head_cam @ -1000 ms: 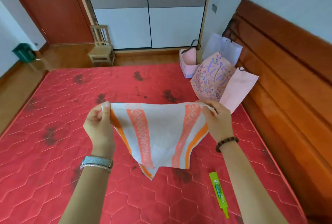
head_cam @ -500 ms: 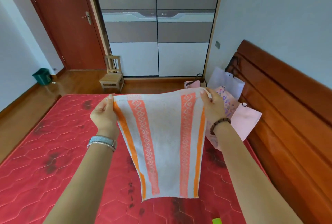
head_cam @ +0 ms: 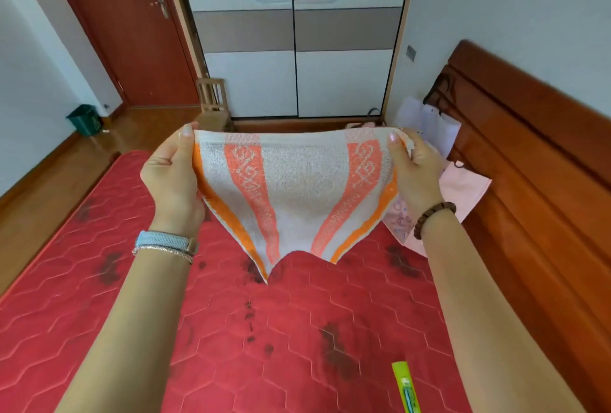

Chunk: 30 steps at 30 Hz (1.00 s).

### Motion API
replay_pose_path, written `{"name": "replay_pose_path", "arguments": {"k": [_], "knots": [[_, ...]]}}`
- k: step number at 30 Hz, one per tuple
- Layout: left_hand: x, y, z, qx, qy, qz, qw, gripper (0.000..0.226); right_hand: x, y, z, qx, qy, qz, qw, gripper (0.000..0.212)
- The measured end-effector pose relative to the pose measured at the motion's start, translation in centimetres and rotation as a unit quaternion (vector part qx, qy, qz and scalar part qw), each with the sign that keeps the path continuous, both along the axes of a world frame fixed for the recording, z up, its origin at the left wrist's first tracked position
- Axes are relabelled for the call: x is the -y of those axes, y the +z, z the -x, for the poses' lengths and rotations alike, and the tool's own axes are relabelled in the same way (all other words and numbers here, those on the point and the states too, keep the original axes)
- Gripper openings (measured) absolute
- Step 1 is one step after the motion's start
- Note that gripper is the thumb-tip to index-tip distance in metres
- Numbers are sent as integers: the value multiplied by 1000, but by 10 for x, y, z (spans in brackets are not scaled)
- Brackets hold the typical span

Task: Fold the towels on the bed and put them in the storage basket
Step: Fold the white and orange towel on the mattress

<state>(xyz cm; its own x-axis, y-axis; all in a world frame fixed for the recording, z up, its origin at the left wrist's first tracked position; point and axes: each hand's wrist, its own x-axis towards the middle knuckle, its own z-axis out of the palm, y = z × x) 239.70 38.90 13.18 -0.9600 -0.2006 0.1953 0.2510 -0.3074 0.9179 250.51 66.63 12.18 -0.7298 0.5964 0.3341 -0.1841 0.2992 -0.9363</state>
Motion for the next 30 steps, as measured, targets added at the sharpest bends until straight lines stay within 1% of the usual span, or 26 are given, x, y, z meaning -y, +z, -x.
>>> {"name": "replay_pose_path", "arguments": {"k": [2,5,6,9,12,13,16,17,18,19,21,24,27,30], "knots": [[10,-29,-14,24,-6,10,1000,21,5,-29,-14,22,8,3,1000,15],[27,-88,-32,91,-26,14,995,30,12,-89,-35,80,-9,14,997,17],[33,-110,-39,117,-30,16,992,30,14,-112,-43,106,-11,18,994,18],[49,-183,-60,203,-32,34,978,11,25,-180,-66,180,8,45,983,23],[64,-259,-87,276,-32,52,959,7,36,-248,-94,251,20,52,966,29],[69,-284,-98,299,-36,61,951,10,39,-273,-105,272,23,49,961,30],[84,-360,-130,357,-52,107,926,33,50,-342,-138,337,28,60,939,31],[87,-382,-142,372,-57,118,919,36,53,-363,-148,354,29,66,933,31],[92,-406,-151,386,-59,132,911,35,57,-383,-157,367,30,73,927,30],[94,-423,-160,399,-57,141,904,29,59,-400,-165,380,30,74,922,30],[97,-453,-172,425,-45,153,891,8,61,-426,-176,401,35,65,913,30],[100,-491,-182,451,-44,167,876,26,63,-458,-184,424,37,54,903,32],[99,-519,-188,457,-34,185,869,19,66,-482,-185,431,38,60,900,30],[96,-544,-186,463,-12,208,862,16,68,-503,-179,441,43,62,895,23]]}}
